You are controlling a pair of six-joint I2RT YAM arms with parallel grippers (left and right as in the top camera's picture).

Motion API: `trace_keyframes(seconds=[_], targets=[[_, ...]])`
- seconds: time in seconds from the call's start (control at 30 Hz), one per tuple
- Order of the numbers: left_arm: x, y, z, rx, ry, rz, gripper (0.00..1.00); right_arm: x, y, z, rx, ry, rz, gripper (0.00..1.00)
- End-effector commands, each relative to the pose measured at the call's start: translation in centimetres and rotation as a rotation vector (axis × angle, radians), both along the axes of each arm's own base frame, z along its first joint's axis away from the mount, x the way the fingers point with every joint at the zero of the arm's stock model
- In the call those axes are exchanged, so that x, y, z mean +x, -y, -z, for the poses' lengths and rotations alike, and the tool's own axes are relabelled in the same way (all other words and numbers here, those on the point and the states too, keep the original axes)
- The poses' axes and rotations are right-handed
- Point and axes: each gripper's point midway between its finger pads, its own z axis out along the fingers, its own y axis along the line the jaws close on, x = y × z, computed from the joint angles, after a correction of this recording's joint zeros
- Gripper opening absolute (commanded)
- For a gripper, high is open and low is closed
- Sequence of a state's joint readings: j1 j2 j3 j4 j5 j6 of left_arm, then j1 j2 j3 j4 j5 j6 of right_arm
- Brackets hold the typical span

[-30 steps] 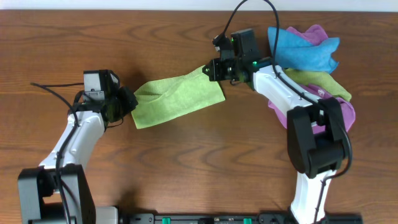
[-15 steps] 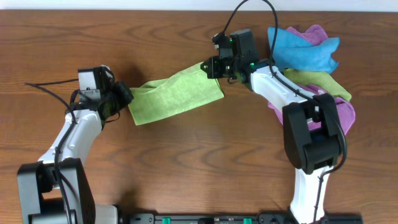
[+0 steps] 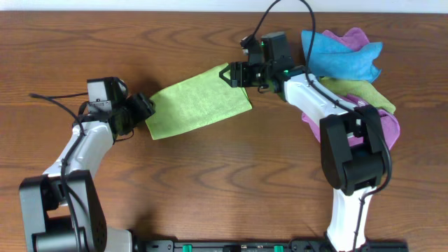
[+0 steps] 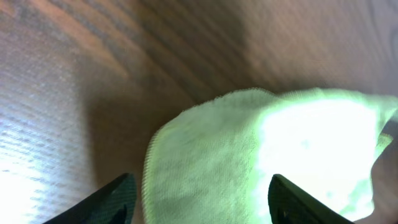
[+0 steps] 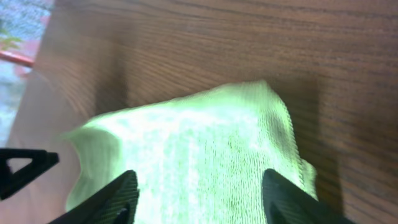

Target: Fold the cloth

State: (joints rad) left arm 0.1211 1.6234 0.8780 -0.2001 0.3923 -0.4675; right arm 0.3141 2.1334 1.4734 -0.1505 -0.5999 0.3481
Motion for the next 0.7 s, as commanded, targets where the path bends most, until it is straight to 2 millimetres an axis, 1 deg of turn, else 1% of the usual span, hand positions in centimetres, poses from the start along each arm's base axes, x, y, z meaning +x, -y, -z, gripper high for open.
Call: trace_keyframes(seconds=[0.0, 0.03, 0.07, 0.1, 0.17, 0.2, 0.23, 0.33, 0.47, 0.5, 0.57, 0.67], targets=[[0.4, 0.1, -2.9, -0.004, 0.079, 0.056, 0.71, -0.2, 0.3, -1.7, 0.097, -0.014, -0.055, 0.66], [0.2, 0.2, -3.6, 0.003, 0.093, 0.069, 0.72, -0.3, 0.6, -2.1, 0.118, -0.022, -0.065, 0.66], [0.0, 0.3, -4.1, 0.011, 0.103, 0.079, 0.72, -0.4, 0.9, -2.3, 0.126, -0.028, -0.065, 0.61], [-0.2, 0.4, -4.6, 0.019, 0.114, 0.092, 0.70, -0.4, 1.1, -2.3, 0.124, -0.033, -0.062, 0.61], [-0.2, 0.5, -5.1, 0.034, 0.134, 0.106, 0.69, -0.5, 1.0, -2.3, 0.127, -0.032, -0.068, 0.64], [-0.1, 0.4, -5.2, 0.038, 0.134, 0.103, 0.71, -0.5, 1.0, -2.3, 0.127, -0.034, -0.068, 0.64], [-0.1, 0.3, -5.1, 0.043, 0.132, 0.100, 0.74, -0.7, 0.9, -2.2, 0.124, -0.038, -0.071, 0.64], [-0.1, -0.5, -4.7, 0.081, 0.120, 0.075, 0.77, -0.9, 0.2, -2.2, 0.113, -0.027, -0.086, 0.66], [0.1, -1.9, -3.6, 0.147, 0.090, 0.031, 0.80, -0.5, -0.2, -1.6, 0.051, 0.012, -0.067, 0.68], [0.2, -1.9, -3.4, 0.147, 0.089, 0.031, 0.80, -0.3, -0.2, -1.3, 0.020, 0.027, -0.052, 0.67], [0.6, -1.9, -2.9, 0.145, 0.088, 0.031, 0.81, 0.1, -0.6, -1.2, -0.025, 0.085, -0.056, 0.63], [1.1, -2.0, -1.8, 0.133, 0.079, 0.021, 0.82, 1.0, -1.3, -1.3, -0.101, 0.181, -0.046, 0.62]])
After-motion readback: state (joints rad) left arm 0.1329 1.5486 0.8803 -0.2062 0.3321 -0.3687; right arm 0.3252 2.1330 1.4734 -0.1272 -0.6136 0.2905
